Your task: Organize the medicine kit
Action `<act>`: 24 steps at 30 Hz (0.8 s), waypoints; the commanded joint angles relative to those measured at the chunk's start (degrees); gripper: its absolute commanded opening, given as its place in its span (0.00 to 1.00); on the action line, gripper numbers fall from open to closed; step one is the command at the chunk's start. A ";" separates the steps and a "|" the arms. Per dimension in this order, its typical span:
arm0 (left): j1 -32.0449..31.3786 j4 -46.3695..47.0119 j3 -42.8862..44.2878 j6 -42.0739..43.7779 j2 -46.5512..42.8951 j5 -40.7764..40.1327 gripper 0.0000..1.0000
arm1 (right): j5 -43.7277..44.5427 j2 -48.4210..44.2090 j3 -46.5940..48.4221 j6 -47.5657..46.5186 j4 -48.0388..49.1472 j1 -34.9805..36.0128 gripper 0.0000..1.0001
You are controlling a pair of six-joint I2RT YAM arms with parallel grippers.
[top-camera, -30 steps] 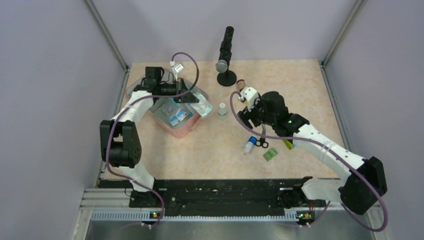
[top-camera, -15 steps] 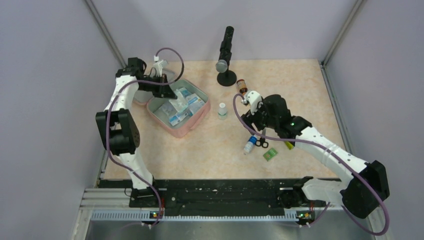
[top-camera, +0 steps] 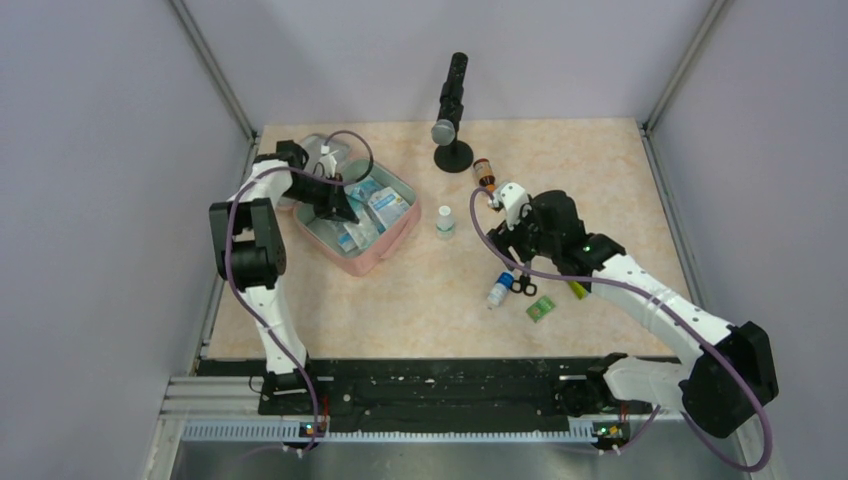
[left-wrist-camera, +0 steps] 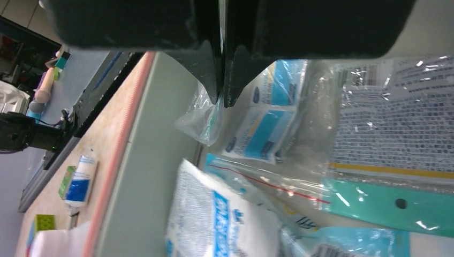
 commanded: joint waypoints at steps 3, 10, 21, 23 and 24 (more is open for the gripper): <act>0.01 5.32 1.10 -1.91 2.69 -2.23 0.00 | -0.30 -0.70 0.25 -0.28 1.63 -0.40 0.72; 0.17 11.70 -1.70 -3.81 3.03 -0.53 0.00 | -0.40 0.39 0.97 -0.51 1.38 -0.46 0.72; 0.30 18.05 -8.85 -11.40 0.37 -3.14 0.11 | -0.24 1.31 1.99 -1.32 0.04 -0.41 0.72; 0.41 18.72 -9.75 -11.04 -1.01 -5.43 0.19 | -0.14 1.29 1.94 -1.63 -0.25 -0.46 0.72; 0.40 18.91 -9.97 -10.78 -1.64 -6.22 0.22 | -0.13 1.34 1.86 -1.82 -0.43 -0.44 0.72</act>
